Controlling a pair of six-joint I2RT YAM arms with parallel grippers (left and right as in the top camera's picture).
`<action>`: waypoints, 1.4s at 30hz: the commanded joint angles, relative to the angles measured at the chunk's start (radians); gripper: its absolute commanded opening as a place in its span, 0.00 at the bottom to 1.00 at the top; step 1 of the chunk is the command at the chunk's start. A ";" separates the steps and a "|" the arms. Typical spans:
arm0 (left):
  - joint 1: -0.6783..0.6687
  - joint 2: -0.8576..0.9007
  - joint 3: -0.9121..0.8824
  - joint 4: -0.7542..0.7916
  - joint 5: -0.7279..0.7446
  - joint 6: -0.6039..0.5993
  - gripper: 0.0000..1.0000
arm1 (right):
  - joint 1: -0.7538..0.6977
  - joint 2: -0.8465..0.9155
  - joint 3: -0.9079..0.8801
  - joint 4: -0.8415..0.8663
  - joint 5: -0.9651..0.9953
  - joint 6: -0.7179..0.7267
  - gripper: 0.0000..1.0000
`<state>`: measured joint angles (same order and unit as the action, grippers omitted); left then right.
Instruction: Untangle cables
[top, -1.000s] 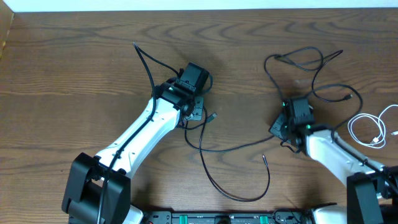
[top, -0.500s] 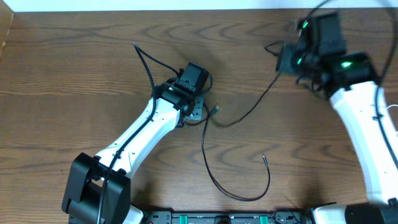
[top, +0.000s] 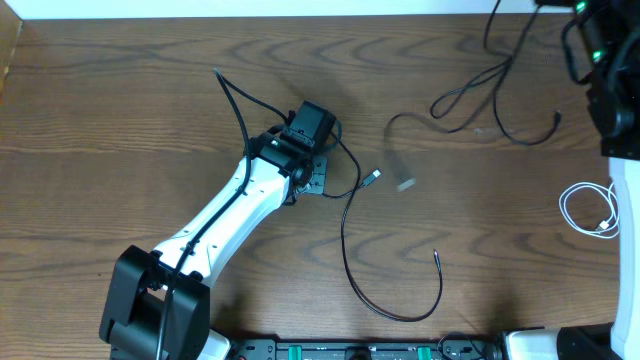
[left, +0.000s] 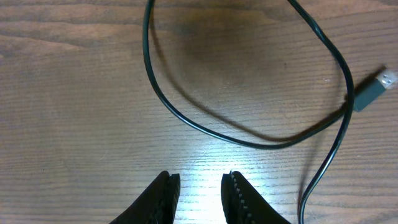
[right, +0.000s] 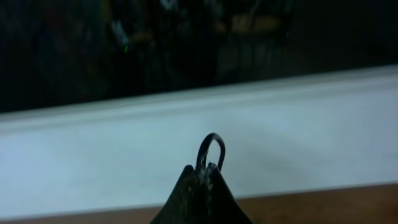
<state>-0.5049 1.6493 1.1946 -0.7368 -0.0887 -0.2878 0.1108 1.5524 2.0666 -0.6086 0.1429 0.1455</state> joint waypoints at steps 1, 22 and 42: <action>0.005 -0.003 0.000 -0.005 -0.018 0.002 0.29 | -0.037 -0.008 0.013 -0.003 0.110 -0.047 0.01; 0.005 -0.003 0.000 -0.006 -0.018 0.003 0.29 | -0.457 0.204 0.013 -0.229 0.218 -0.010 0.01; 0.005 -0.003 0.000 0.001 -0.017 0.003 0.29 | -0.509 0.569 0.013 -0.640 0.126 0.044 0.36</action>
<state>-0.5049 1.6493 1.1946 -0.7330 -0.0887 -0.2878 -0.4019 2.1044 2.0689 -1.2354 0.2817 0.1780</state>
